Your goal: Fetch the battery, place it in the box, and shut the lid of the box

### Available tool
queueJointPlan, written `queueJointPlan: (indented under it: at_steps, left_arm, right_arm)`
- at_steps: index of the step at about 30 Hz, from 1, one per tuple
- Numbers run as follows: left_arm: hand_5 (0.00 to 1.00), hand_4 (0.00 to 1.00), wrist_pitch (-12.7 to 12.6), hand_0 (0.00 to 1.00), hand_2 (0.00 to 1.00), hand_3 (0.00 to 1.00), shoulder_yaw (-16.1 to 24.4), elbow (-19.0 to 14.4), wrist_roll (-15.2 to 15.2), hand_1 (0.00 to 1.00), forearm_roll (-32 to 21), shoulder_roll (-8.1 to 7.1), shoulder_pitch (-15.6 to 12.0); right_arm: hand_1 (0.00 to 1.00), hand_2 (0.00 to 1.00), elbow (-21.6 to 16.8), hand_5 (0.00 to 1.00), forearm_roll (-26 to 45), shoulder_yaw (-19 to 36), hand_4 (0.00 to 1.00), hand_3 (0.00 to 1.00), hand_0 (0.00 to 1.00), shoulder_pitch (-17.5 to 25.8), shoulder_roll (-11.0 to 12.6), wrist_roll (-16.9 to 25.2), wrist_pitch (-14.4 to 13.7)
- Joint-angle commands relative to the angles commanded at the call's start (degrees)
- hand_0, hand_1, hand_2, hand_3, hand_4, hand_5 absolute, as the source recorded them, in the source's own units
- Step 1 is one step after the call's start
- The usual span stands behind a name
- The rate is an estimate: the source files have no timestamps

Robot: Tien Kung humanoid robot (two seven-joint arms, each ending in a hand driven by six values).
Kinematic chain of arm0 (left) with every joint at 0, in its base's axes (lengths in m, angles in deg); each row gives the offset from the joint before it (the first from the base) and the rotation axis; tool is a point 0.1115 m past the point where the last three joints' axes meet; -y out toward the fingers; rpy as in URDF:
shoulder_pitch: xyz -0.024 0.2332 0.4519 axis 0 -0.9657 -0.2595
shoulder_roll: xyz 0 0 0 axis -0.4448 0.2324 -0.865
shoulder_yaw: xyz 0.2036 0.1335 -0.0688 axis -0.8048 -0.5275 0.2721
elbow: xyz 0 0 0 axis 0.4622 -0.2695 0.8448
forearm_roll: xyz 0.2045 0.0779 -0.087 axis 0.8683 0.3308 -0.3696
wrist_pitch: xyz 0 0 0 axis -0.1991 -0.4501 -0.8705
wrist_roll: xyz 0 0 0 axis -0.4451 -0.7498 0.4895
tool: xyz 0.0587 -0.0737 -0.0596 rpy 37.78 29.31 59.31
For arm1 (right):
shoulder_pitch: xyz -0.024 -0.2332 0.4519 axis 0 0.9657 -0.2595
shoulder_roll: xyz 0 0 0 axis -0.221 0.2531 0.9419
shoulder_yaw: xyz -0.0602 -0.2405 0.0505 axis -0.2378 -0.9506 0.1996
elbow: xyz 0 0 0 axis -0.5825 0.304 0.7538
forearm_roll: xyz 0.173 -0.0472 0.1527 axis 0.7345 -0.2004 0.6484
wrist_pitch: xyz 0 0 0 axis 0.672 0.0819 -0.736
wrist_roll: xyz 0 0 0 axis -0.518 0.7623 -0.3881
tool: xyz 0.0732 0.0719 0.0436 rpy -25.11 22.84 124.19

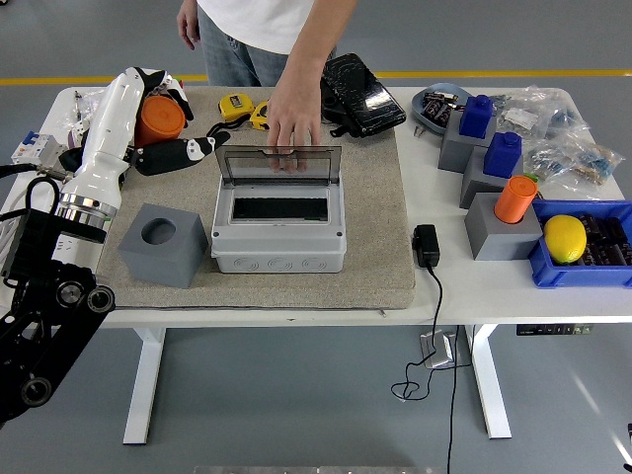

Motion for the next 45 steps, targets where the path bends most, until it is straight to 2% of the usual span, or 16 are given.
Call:
queueJointPlan:
  at_steps: [4, 7, 8, 9, 14, 15, 22, 28, 33, 37, 40, 45]
  left_arm:
    - [0.223, 0.734, 1.95, 0.097, 0.148, 0.123, -3.72, -3.14, -4.05, 0.125, 9.66, -0.29, 0.32]
    - [0.223, 0.734, 2.63, 0.097, 0.148, 0.123, -6.37, -3.55, -5.97, 0.125, 16.74, -0.44, 1.03]
    - [0.223, 0.734, 2.62, 0.097, 0.148, 0.123, -7.47, -3.46, -6.47, 0.125, 17.62, -0.57, 1.32]
    - [0.255, 0.701, 2.81, 0.105, 0.153, 0.128, -8.93, -2.91, -7.16, 0.129, 17.62, -0.83, 1.91]
    - [0.255, 0.701, 2.95, 0.105, 0.153, 0.128, -15.21, 0.23, -8.68, 0.129, 17.62, -1.52, 4.31]
    - [0.27, 0.673, 2.81, 0.106, 0.154, 0.131, -16.1, 0.88, -8.8, 0.132, 17.62, -1.47, 4.76]
    - [0.272, 0.663, 2.69, 0.107, 0.154, 0.132, -20.93, 5.33, -9.33, 0.134, 17.62, -0.68, 8.28]
    - [0.281, 0.65, 2.43, 0.107, 0.156, 0.134, -23.96, 9.13, -9.08, 0.134, 17.62, 0.26, 10.72]
    - [0.284, 0.631, -0.02, 0.111, 0.158, 0.137, -25.88, 12.96, -7.61, 0.136, 17.62, 1.07, 12.05]
    - [0.284, 0.631, -1.63, 0.111, 0.158, 0.137, -25.92, 17.57, -6.36, 0.136, 17.62, 1.88, 13.6]
    - [0.285, 0.623, -1.98, 0.111, 0.159, 0.14, -26.65, 20.68, -5.85, 0.14, 17.62, 2.31, 14.67]
    - [0.285, 0.623, -2.21, 0.111, 0.159, 0.14, -27.78, 23.51, -5.42, 0.14, 17.62, 3.61, 15.88]
  right_arm:
    - [0.809, 0.771, 0.0, 0.998, -0.15, 0.12, 0.998, 0.793, 0.836, -0.1, 0.08, -0.04, 0.02]
    - [0.809, 0.771, 0.0, 0.998, -0.09, 0.05, 0.998, 0.793, 0.836, -0.19, 0.13, -0.01, 0.0]
    - [0.809, 0.771, 0.0, 0.998, -0.08, 0.05, 0.998, 0.793, 0.836, -0.21, 0.15, -0.02, -0.01]
    - [0.809, 0.772, 0.0, 0.998, -0.19, 0.14, 0.998, 0.793, 0.835, -0.24, 0.17, -0.04, -0.02]
    - [0.809, 0.772, 0.0, 0.998, -0.23, 0.13, 0.998, 0.793, 0.835, -0.32, 0.24, -0.03, -0.06]
    - [0.809, 0.772, 0.0, 0.998, -0.2, 0.1, 0.998, 0.793, 0.835, -0.33, 0.26, -0.02, -0.07]
    - [0.809, 0.772, 0.0, 0.998, -0.4, 0.1, 0.998, 0.793, 0.836, -0.51, 0.29, -0.02, -0.06]
    - [0.809, 0.771, 0.0, 0.998, -0.65, 0.25, 0.998, 0.793, 0.836, -0.59, 0.24, -0.01, -0.1]
    - [0.809, 0.771, 0.0, 0.998, -0.57, 0.15, 0.998, 0.793, 0.836, -0.71, 0.12, 0.07, -0.15]
    - [0.809, 0.771, 0.0, 0.998, -0.62, 0.07, 0.998, 0.793, 0.836, -0.79, 0.15, 0.04, -0.13]
    - [0.809, 0.771, 0.0, 0.998, -0.81, 0.2, 0.998, 0.793, 0.836, -0.81, 0.17, -0.05, -0.13]
    - [0.809, 0.771, 0.0, 0.998, -0.77, 0.07, 0.998, 0.793, 0.836, -0.87, 0.13, 0.0, -0.15]
